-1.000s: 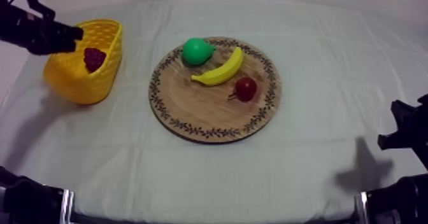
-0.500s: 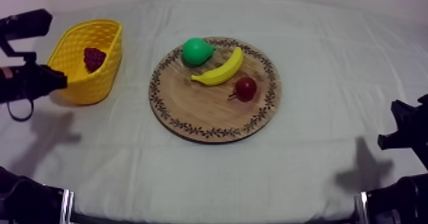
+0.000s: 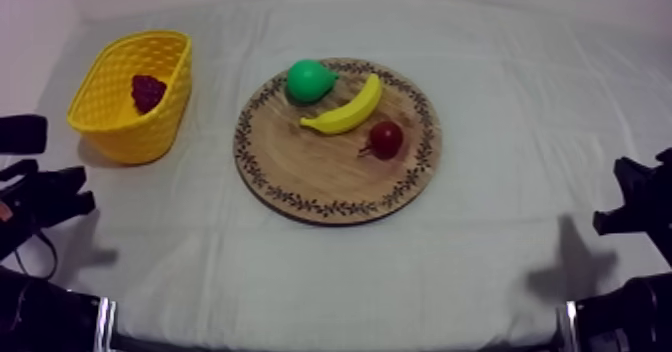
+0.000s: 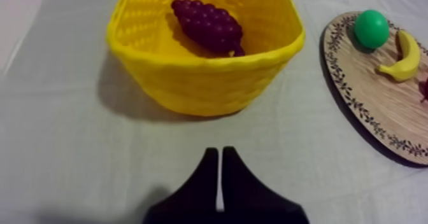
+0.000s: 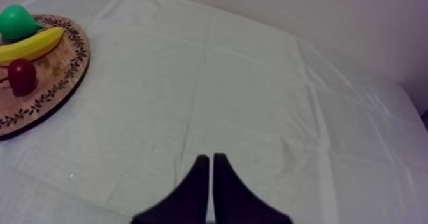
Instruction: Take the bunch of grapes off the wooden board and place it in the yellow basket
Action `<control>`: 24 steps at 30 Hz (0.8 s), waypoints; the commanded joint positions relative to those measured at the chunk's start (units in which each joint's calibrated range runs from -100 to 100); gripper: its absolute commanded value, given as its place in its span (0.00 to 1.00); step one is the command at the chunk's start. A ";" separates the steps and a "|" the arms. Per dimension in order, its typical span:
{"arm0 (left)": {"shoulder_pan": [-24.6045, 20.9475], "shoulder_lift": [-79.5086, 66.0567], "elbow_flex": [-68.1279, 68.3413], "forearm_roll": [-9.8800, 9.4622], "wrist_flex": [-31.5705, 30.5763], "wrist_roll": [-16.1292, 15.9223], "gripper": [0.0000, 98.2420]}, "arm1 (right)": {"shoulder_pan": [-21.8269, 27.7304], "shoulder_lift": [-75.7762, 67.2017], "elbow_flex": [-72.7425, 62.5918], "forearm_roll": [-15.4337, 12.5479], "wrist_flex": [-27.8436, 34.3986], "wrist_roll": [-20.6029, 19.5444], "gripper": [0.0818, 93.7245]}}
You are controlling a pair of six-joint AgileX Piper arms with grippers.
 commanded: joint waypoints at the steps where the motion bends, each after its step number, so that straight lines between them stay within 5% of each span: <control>1: -0.17 -7.00 1.64 -1.14 0.94 0.40 0.00 | 0.01 0.02 -0.01 0.01 0.01 0.01 0.00; 16: -0.41 -21.00 2.48 -4.19 3.39 1.10 0.00 | 0.01 0.02 -0.01 0.01 0.01 0.02 0.00; 24: -1.54 -24.78 3.49 -6.52 1.58 7.53 0.00 | 0.01 0.02 -0.01 0.01 0.01 0.02 0.00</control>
